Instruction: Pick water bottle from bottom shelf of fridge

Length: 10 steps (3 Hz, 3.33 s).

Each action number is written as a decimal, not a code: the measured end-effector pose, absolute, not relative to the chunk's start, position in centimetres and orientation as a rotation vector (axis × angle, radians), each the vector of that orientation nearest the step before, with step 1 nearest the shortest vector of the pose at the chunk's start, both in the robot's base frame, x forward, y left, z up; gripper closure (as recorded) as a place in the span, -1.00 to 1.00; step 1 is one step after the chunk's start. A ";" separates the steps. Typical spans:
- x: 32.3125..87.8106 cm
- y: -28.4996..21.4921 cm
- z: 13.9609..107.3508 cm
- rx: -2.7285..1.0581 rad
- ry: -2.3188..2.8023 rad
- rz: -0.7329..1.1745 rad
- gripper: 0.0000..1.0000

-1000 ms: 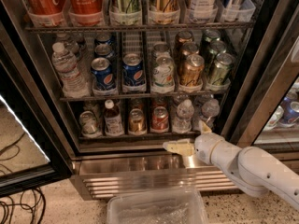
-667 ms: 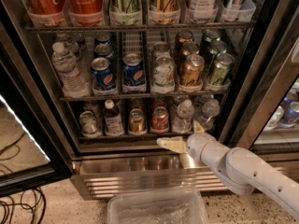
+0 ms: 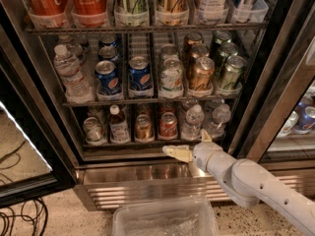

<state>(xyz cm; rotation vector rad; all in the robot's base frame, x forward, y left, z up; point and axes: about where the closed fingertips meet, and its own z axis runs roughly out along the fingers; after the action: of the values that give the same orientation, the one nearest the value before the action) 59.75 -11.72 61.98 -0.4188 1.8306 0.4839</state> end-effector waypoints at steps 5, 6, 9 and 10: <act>62.0 -14.2 61.4 -0.250 1.667 0.310 -0.86; 62.0 -14.2 61.4 -0.250 1.667 0.310 -0.72; 62.0 -14.5 61.9 -0.240 1.635 0.263 -0.54; 62.1 -14.6 62.0 -0.248 1.624 0.244 -0.54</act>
Offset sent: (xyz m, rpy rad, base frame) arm 0.0177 -0.0321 -0.0198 0.0469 -0.1518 -0.2427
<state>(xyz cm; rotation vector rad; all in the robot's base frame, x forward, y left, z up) 62.07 -14.62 62.01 -0.2475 1.6238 0.2439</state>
